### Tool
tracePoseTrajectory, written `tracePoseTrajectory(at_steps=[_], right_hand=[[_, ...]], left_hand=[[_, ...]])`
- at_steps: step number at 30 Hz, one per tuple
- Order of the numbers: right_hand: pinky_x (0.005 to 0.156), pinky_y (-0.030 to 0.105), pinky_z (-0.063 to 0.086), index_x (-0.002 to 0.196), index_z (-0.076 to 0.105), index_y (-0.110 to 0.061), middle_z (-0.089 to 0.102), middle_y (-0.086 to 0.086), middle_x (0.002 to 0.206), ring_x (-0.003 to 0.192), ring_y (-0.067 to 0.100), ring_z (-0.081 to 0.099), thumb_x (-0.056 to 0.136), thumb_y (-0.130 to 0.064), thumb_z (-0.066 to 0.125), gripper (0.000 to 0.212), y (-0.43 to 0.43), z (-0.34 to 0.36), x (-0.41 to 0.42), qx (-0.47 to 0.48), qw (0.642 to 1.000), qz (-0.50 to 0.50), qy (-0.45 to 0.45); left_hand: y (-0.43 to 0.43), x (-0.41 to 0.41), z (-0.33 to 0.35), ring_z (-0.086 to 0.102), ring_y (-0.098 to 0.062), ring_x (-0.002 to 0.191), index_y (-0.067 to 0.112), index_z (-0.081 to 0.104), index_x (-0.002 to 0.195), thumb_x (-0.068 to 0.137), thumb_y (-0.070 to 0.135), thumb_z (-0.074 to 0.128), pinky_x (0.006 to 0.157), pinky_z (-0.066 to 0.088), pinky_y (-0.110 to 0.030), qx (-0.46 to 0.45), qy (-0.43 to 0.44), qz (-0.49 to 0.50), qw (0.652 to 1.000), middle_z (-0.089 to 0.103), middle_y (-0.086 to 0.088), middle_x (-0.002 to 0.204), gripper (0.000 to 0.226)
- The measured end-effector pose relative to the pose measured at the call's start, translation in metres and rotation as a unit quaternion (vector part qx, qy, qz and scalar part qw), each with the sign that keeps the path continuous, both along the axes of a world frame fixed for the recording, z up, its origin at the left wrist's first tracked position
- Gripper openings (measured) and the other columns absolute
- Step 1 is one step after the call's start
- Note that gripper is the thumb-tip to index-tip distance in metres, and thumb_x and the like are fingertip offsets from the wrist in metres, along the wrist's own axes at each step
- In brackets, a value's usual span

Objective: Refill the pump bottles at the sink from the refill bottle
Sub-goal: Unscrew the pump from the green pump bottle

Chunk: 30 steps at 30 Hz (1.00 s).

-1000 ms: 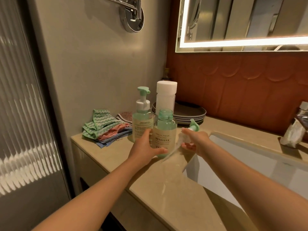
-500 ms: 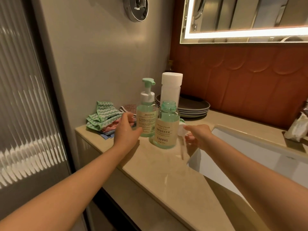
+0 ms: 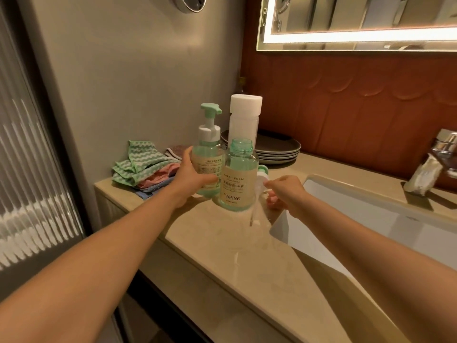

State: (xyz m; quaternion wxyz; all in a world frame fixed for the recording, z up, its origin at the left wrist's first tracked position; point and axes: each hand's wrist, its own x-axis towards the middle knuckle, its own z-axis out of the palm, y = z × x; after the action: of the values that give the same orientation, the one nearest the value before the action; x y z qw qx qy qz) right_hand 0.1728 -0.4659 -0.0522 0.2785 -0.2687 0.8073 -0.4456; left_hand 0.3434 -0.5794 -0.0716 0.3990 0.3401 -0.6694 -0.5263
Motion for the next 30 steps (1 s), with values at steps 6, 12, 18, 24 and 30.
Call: tracePoseTrajectory(at_steps=[6,12,18,24,30], right_hand=[[0.073,0.030,0.055,0.096,0.053,-0.007,0.059,0.012,0.087,0.067,0.020,0.058,0.091,-0.022,0.060,0.017,0.002,0.000,-0.001,-0.008,1.000,-0.006,0.016],[0.082,0.034,0.055,0.090,0.057,-0.011,0.060,0.010,0.091,0.082,0.024,0.062,0.092,-0.021,0.058,0.011,0.009,0.003,0.001,-0.062,0.994,-0.021,0.086],[0.076,0.035,0.049,0.101,0.065,-0.008,0.063,0.004,0.087,0.082,0.018,0.057,0.094,-0.028,0.053,0.024,0.021,0.019,0.021,-0.205,0.968,-0.013,0.147],[0.075,0.030,0.051,0.097,0.064,-0.016,0.065,0.001,0.093,0.090,0.016,0.061,0.086,-0.037,0.062,0.024,0.035,0.034,0.065,-0.308,0.934,0.098,0.153],[0.074,0.023,0.046,0.109,0.055,-0.020,0.054,-0.003,0.107,0.097,0.012,0.054,0.074,-0.048,0.072,0.048,0.036,0.049,0.097,-0.287,0.920,0.156,0.215]], left_hand=[[0.006,0.005,-0.009,0.056,-0.017,0.106,0.022,0.030,0.124,0.068,-0.004,0.076,0.080,0.050,-0.031,-0.024,0.015,0.023,0.999,0.054,-0.004,0.117,0.077],[0.023,0.023,-0.019,0.055,-0.014,0.108,0.025,0.032,0.124,0.064,0.000,0.079,0.087,0.048,-0.034,-0.033,0.016,0.030,0.999,0.053,0.000,0.119,0.080],[0.049,0.030,-0.022,0.057,-0.012,0.105,0.024,0.036,0.123,0.063,0.002,0.081,0.070,0.048,-0.021,-0.039,0.010,-0.004,0.999,0.057,0.002,0.115,0.078],[0.068,0.029,-0.020,0.059,-0.012,0.105,0.029,0.040,0.115,0.059,0.003,0.082,0.086,0.051,-0.033,-0.056,-0.014,-0.036,0.998,0.060,0.004,0.113,0.075],[0.073,0.027,-0.022,0.058,-0.016,0.108,0.033,0.040,0.116,0.047,0.013,0.087,0.095,0.048,-0.041,-0.044,-0.032,-0.038,0.998,0.062,0.003,0.114,0.086]])
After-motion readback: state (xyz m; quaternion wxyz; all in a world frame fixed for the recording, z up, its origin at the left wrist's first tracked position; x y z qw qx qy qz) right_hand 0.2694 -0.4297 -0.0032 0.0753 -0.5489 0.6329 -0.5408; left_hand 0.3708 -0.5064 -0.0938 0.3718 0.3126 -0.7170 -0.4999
